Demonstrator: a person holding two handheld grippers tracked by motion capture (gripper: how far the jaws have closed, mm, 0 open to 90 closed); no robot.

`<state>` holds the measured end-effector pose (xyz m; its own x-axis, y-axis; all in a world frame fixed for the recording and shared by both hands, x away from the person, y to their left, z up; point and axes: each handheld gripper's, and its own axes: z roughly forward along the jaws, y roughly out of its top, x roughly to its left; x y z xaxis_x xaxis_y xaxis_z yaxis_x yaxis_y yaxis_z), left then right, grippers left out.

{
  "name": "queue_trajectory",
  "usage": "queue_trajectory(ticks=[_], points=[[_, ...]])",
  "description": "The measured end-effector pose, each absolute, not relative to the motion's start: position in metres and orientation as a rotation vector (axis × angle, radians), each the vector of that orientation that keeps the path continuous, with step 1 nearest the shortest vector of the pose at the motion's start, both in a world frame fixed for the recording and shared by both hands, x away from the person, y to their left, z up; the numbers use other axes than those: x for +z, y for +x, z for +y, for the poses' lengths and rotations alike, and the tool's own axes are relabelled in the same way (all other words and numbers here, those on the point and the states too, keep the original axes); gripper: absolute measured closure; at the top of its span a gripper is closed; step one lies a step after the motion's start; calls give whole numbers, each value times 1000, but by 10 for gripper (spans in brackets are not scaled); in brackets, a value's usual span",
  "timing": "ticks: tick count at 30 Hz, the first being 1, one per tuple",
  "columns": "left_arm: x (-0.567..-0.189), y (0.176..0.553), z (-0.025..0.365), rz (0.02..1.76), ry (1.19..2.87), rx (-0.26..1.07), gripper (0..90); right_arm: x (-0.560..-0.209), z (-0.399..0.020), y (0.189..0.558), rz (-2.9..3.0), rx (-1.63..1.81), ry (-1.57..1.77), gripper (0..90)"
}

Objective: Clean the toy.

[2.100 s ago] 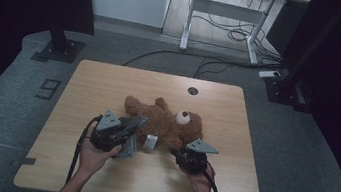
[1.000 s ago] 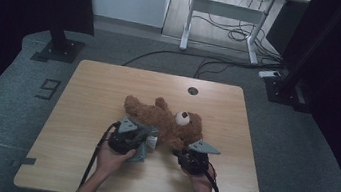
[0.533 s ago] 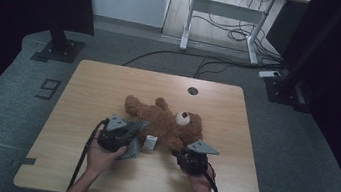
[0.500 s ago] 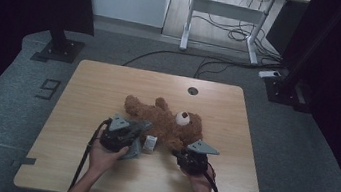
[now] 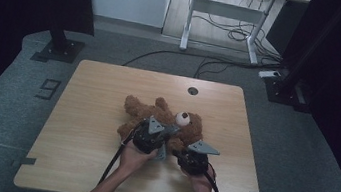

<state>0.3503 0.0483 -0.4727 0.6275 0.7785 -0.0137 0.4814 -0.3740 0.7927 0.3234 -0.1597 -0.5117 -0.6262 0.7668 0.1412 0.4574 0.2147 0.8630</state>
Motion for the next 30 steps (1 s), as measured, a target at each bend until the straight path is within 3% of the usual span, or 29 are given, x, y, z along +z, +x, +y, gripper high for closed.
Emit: queue_trajectory(ticks=[4,10,17,23,30], points=[[-476,350,64,1008,2018,443,762,-512,-161,323,2180,1374,1149,762],[-473,335,112,1056,1985,542,762,-512,-161,323,2183,1371,1148,763],[-478,333,163,1167,1915,550,761,-512,-160,323,2181,1372,1145,763],[-463,326,142,1077,1898,544,759,-511,-159,323,2182,1372,1142,762],[-454,330,55,905,1972,492,758,-512,-160,323,2180,1382,1146,762]])
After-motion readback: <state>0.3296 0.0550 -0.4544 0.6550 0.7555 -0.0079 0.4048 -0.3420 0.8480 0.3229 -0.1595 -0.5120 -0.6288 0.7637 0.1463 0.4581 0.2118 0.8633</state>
